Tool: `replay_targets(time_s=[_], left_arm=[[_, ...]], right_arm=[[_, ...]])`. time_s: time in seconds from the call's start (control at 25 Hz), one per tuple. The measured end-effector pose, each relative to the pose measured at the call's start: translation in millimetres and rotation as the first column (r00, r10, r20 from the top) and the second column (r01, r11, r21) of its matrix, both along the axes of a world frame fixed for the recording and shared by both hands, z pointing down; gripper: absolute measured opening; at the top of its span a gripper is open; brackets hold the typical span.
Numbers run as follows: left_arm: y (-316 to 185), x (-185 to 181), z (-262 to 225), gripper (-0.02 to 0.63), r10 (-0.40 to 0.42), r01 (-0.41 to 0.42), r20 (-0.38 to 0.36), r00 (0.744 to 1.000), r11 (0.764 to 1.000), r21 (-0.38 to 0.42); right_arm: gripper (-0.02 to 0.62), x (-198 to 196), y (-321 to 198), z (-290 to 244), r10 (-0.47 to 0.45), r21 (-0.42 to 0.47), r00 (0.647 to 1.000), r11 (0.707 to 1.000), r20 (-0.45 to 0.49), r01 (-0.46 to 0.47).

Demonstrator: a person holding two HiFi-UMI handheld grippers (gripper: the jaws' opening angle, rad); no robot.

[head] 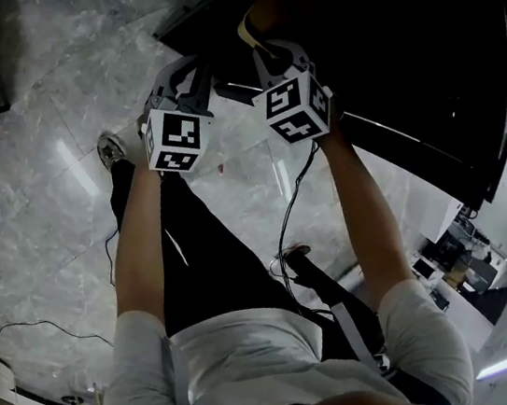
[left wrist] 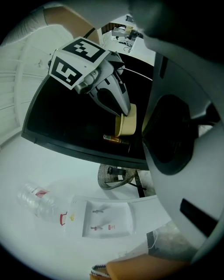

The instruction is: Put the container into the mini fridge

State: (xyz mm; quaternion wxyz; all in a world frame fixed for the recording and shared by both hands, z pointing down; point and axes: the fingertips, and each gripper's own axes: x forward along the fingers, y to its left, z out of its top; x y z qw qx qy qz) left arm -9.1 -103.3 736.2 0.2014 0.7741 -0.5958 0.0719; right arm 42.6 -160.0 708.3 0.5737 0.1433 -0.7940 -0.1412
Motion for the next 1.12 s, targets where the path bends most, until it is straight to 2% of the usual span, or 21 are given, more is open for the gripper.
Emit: replay_targets(time_s=[0.2,0.64,0.84,1.12], left_arm=[[-5,-3,2,0.012,-0.024,0.024,-0.028,0.999,1.000,-0.008],[-13,5,11,0.011,-0.001,0.001,-0.026,1.000,1.000,-0.010],[-13,4,14,0.011,-0.007,0.007,-0.034,0.999,1.000,-0.018],[-12,4,22,0.012,-0.009,0.008,-0.032,0.999,0.999,-0.032]], right_arm=[[0.052,3,-18,7,0.022,0.007,1.000,1.000,-0.009,-0.022],[0.052,0,-38,22,0.062,0.018,0.998,0.998,-0.005,-0.062],[0.052,0,-46,26,0.031,0.052,0.998,0.998,-0.046,-0.028],[0.052,8,-61,30,0.060,0.081,0.996,0.995,-0.073,-0.054]])
